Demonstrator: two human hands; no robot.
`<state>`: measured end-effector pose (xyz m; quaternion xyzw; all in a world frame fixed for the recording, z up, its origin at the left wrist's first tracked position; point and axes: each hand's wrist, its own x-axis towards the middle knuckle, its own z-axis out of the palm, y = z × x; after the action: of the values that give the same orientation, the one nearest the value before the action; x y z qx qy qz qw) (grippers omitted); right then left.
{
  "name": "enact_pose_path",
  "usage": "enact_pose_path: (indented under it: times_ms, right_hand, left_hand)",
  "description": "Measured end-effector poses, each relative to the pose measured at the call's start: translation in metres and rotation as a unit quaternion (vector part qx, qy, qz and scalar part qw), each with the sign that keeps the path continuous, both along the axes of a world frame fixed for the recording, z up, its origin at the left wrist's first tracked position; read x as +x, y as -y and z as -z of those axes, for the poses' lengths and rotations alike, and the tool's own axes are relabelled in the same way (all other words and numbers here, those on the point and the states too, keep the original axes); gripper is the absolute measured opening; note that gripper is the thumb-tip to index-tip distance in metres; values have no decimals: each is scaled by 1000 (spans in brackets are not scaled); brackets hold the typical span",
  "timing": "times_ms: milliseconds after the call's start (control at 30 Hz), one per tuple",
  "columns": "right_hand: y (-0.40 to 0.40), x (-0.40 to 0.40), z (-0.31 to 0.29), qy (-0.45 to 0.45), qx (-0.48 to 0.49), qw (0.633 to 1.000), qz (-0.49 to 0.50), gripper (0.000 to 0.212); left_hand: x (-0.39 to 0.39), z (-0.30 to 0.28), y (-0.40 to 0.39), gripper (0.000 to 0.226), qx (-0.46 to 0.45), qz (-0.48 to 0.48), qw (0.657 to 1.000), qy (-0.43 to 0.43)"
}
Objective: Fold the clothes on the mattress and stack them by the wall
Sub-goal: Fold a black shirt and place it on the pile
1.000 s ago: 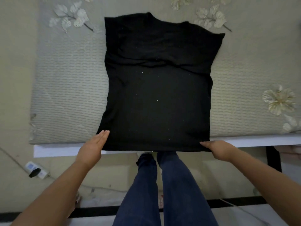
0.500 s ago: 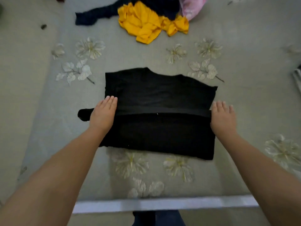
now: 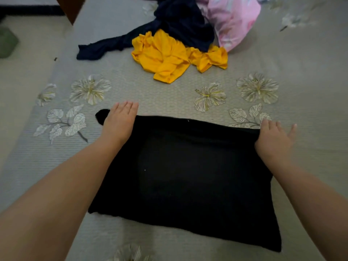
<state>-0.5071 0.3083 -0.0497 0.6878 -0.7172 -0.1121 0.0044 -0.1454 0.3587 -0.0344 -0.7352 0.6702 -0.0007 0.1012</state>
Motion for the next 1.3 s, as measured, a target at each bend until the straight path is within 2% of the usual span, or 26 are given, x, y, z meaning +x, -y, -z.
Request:
enact_pose_path:
  times_ms: [100, 267, 333, 433, 567, 700, 767, 833, 933, 1000, 1067, 1100, 1167, 1233, 1267, 1300]
  right_hand:
    - [7, 5, 11, 27, -1, 999, 43, 62]
    - [-37, 21, 25, 124, -61, 986, -90, 50]
    - [-67, 23, 34, 128, -47, 981, -139, 53]
    - [-97, 17, 49, 138, 38, 980, -135, 59]
    - [-99, 11, 57, 133, 61, 981, -129, 58]
    - [-99, 9, 58, 146, 101, 977, -119, 64]
    - [-105, 8, 53, 163, 118, 972, -119, 64]
    - [-125, 9, 50, 167, 112, 961, -192, 71]
    - [-167, 15, 41, 131, 120, 927, -330, 84]
    - [-183, 16, 40, 98, 129, 909, -384, 85]
    - [-185, 15, 41, 82, 126, 916, -373, 88]
    - [-185, 15, 40, 83, 122, 924, -353, 90]
    - [-184, 15, 39, 78, 128, 936, -318, 89]
    - [-186, 9, 41, 51, 150, 935, -318, 81]
    - [-186, 4, 43, 49, 162, 935, -313, 77]
    - [-186, -1, 42, 37, 176, 935, -306, 74]
  left_hand:
    - [-9, 13, 0, 58, -42, -29, 997, -55]
    - [-57, 41, -54, 49, -69, -4, 987, -145]
    - [-70, 52, -78, 53, -29, -26, 989, -141]
    - [-72, 73, -100, 57, 53, -73, 988, -124]
    - [-73, 83, -101, 59, 50, -79, 987, -130]
    - [-69, 77, -99, 62, 100, -76, 981, -151]
    - [-68, 67, -109, 60, 79, -84, 977, -181]
    - [-67, 55, -128, 55, -4, -137, 971, -197]
    - [-59, 42, -164, 50, -89, -256, 945, -182]
    - [-49, 39, -184, 42, -119, -354, 904, -207]
    - [-42, 36, -196, 21, -145, -448, 832, -295]
    - [-39, 35, -199, 26, -151, -472, 801, -335]
    - [-33, 31, -204, 37, -173, -484, 771, -376]
    - [-29, 26, -204, 37, -197, -515, 736, -393]
    - [-28, 24, -205, 37, -202, -529, 724, -394]
    - [-27, 22, -208, 37, -193, -536, 728, -381]
